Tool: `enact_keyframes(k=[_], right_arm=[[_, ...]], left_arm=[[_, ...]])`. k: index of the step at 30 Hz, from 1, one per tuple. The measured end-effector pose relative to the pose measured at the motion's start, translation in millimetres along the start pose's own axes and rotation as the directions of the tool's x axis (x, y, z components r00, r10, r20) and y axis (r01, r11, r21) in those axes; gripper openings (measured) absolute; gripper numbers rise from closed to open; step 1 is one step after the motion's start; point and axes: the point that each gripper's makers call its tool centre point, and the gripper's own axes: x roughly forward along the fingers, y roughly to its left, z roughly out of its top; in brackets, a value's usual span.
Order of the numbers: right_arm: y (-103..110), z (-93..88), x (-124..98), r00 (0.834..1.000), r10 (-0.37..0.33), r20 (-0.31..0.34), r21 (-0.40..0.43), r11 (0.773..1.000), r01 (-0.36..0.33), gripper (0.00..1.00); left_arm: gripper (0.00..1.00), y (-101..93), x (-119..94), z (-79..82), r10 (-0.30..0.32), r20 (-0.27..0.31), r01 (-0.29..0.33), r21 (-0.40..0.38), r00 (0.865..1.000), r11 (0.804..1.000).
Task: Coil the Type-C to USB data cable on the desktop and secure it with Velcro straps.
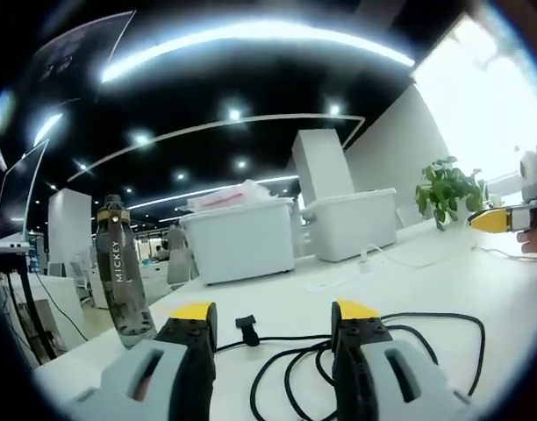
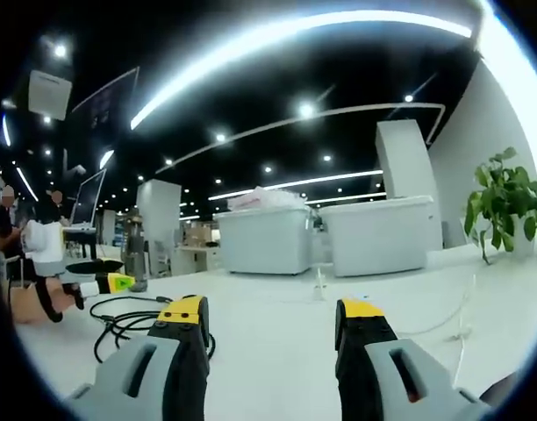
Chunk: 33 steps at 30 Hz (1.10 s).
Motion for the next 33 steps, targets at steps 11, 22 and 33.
enact_keyframes(k=[11,22,33], right_arm=[[12,-4.6,0,0.999,0.039,-0.019,0.008,0.999,-0.039,0.57],[12,-0.8,-1,0.999,0.041,-0.009,0.008,0.999,-0.041,0.57],[13,-2.1,-1,0.999,0.045,-0.013,0.014,0.999,-0.045,0.56]], left_arm=[[0.53,-5.6,0,0.6,-0.017,-0.005,0.018,0.026,1.000,0.999],[0.53,-7.8,0,-1.2,-0.025,-0.016,0.025,0.033,1.000,0.999],[0.53,-9.2,1,-2.4,-0.031,-0.023,0.031,0.029,0.999,0.999]])
